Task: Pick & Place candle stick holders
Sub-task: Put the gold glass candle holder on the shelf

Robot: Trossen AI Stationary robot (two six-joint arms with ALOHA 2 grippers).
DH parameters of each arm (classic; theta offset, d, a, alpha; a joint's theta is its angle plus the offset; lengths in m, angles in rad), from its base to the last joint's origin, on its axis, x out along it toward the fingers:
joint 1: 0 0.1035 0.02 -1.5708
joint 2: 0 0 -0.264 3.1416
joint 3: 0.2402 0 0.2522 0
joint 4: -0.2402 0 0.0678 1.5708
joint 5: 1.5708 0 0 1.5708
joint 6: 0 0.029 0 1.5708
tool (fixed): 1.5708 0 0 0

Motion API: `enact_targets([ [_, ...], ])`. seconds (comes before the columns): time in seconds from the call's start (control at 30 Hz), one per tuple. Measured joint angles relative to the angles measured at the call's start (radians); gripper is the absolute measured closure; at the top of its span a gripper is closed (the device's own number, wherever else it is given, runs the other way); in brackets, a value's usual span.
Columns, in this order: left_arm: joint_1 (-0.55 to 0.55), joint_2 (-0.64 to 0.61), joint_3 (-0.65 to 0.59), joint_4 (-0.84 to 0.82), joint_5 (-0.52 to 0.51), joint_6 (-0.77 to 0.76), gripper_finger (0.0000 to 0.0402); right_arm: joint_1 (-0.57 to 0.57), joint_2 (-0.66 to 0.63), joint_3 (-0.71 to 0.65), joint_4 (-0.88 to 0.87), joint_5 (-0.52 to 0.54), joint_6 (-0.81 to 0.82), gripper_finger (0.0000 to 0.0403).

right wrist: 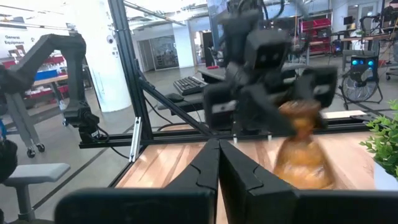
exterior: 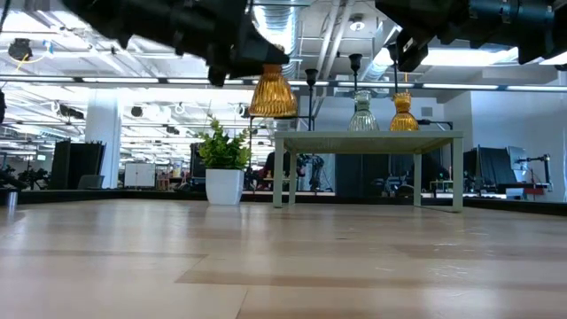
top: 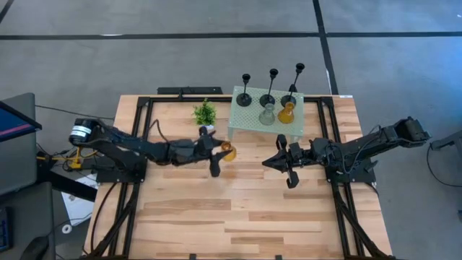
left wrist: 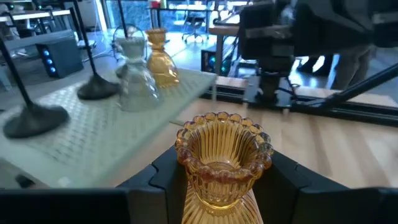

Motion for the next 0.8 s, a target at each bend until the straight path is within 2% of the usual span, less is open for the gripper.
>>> enact_targets([
  [0.13,0.066,-0.014,0.104,-0.124,0.075,0.032,0.0257,-0.004,0.0,0.0,0.003,0.0,0.0,0.0403],
  [0.3,0.164,-0.01,0.174,-0.132,0.192,0.046,0.0257,-0.017,0.0,0.0,0.003,0.0,0.0,0.0403],
  [0.47,0.263,-0.004,0.195,-0.162,0.246,0.012,0.0257,-0.019,0.0,0.0,0.002,0.0,0.0,0.0403],
  [0.67,0.346,0.092,0.256,-0.171,0.345,-0.018,0.0257,-0.019,-0.016,0.0,-0.004,0.0,0.0,0.0403],
  [0.8,0.374,0.182,0.331,-0.178,0.374,-0.011,0.0257,-0.019,-0.029,0.0,-0.008,0.0,0.0,0.0403],
])
